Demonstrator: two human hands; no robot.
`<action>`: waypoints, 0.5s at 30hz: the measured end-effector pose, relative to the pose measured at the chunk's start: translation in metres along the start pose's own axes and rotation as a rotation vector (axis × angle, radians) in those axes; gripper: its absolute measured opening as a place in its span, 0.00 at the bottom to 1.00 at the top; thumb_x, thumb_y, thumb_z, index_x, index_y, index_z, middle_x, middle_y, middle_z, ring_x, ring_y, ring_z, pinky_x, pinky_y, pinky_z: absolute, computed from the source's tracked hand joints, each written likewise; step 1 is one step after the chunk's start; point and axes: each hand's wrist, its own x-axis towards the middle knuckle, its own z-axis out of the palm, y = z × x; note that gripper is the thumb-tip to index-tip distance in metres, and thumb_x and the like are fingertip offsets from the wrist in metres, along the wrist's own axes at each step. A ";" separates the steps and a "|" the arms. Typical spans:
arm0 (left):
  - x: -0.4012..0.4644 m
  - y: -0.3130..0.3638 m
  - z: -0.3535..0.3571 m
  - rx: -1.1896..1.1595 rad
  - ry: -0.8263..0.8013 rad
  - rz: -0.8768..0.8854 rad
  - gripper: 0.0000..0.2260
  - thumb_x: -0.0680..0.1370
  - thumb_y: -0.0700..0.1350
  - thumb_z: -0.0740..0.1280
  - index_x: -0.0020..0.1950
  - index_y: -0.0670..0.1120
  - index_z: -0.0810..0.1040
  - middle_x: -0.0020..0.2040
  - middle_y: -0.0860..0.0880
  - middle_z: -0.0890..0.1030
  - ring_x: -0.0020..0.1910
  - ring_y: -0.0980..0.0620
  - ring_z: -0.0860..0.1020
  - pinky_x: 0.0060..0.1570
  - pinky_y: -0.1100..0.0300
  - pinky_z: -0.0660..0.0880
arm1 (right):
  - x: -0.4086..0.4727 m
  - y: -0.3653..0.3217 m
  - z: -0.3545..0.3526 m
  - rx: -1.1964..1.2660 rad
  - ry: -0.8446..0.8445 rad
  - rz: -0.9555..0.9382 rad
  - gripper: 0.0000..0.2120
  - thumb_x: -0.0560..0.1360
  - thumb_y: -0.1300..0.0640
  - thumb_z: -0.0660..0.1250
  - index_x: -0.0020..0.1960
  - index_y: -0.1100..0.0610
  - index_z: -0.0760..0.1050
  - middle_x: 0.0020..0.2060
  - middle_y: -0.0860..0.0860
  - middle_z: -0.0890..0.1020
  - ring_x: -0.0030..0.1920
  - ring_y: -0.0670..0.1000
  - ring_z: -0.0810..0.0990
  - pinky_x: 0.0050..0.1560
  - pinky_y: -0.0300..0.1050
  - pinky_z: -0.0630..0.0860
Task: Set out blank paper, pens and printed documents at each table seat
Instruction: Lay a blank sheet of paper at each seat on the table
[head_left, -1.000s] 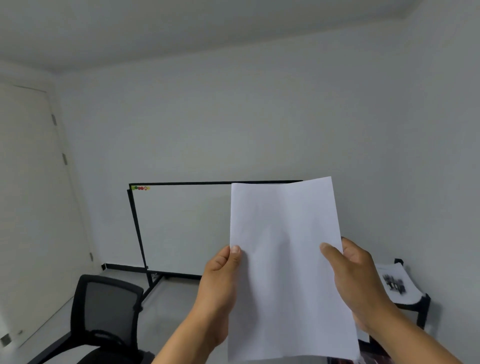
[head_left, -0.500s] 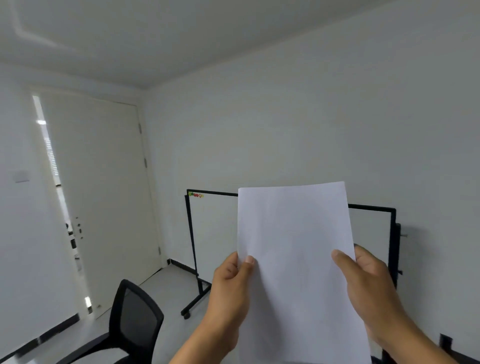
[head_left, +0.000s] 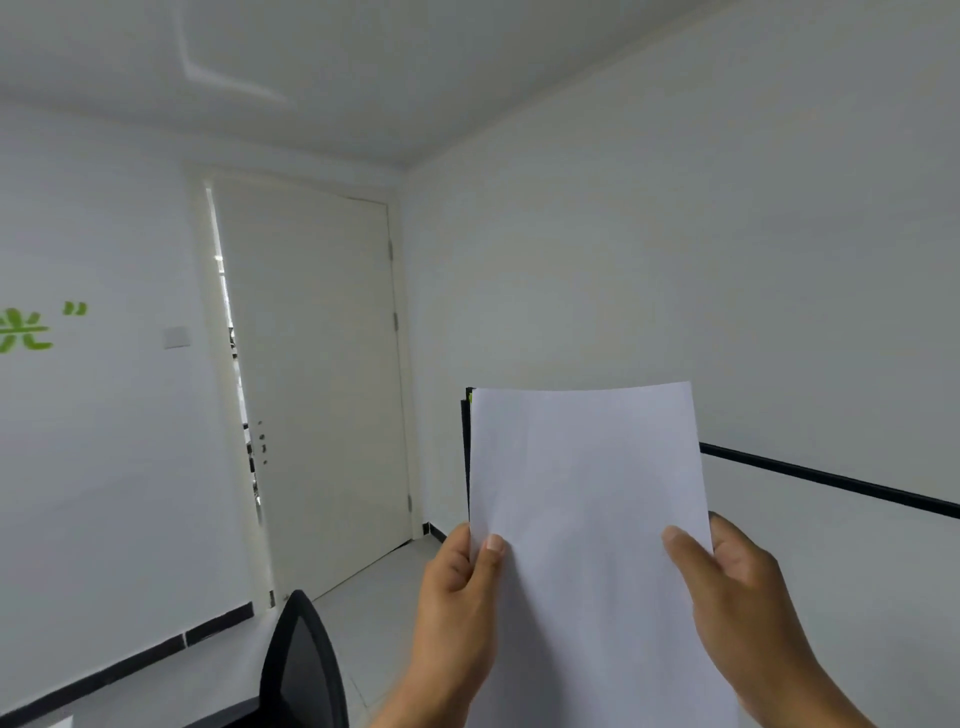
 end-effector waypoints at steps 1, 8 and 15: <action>0.017 -0.006 -0.001 -0.004 0.000 0.005 0.11 0.90 0.41 0.63 0.61 0.43 0.85 0.55 0.48 0.91 0.57 0.48 0.88 0.52 0.62 0.82 | 0.018 0.009 0.007 -0.021 -0.010 -0.002 0.07 0.85 0.47 0.67 0.54 0.44 0.85 0.43 0.59 0.86 0.37 0.54 0.78 0.40 0.52 0.77; 0.172 -0.038 -0.015 0.066 0.062 0.023 0.11 0.90 0.44 0.64 0.57 0.42 0.84 0.52 0.46 0.90 0.50 0.53 0.86 0.49 0.64 0.79 | 0.177 0.052 0.072 -0.077 -0.084 -0.025 0.14 0.85 0.48 0.65 0.52 0.59 0.79 0.33 0.58 0.75 0.33 0.51 0.68 0.36 0.49 0.69; 0.293 -0.063 -0.019 0.095 0.164 0.033 0.11 0.90 0.45 0.63 0.54 0.44 0.84 0.50 0.46 0.90 0.47 0.50 0.86 0.47 0.56 0.82 | 0.317 0.095 0.139 0.036 -0.200 -0.119 0.12 0.85 0.45 0.65 0.55 0.53 0.81 0.49 0.66 0.82 0.39 0.69 0.75 0.41 0.52 0.72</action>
